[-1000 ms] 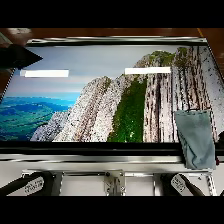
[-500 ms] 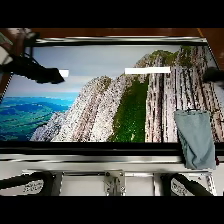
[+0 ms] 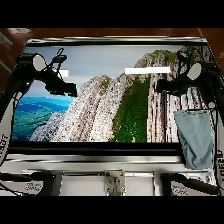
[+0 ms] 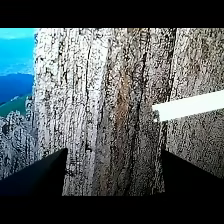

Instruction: Fold the shirts.

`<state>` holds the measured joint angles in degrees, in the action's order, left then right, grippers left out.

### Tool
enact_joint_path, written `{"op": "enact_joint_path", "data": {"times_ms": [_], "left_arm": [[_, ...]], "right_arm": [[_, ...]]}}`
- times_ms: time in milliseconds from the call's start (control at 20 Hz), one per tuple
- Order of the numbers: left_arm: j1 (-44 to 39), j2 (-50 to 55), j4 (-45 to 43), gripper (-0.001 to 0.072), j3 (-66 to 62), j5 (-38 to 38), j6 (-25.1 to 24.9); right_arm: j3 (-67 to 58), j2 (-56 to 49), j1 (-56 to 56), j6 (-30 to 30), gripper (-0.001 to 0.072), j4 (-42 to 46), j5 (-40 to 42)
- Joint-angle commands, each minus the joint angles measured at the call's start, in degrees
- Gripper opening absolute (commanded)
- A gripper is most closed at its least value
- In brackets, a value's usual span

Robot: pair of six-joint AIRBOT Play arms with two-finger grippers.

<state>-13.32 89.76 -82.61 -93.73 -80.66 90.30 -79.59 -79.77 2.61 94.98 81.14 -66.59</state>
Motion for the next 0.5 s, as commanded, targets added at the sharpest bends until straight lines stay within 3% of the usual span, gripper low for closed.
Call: {"op": "enact_joint_path", "data": {"times_ms": [0,450], "left_arm": [[-0.28,0.76,-0.57,0.0718,0.02,-0.42,0.44],[-0.28,0.76,-0.55,0.0718,0.02,-0.9,0.44]], "right_arm": [[-0.09,-0.59,0.66,-0.59,0.0672,-1.73,-0.52],[-0.09,-0.59,0.66,-0.59,0.0673,-1.73,-0.52]]}}
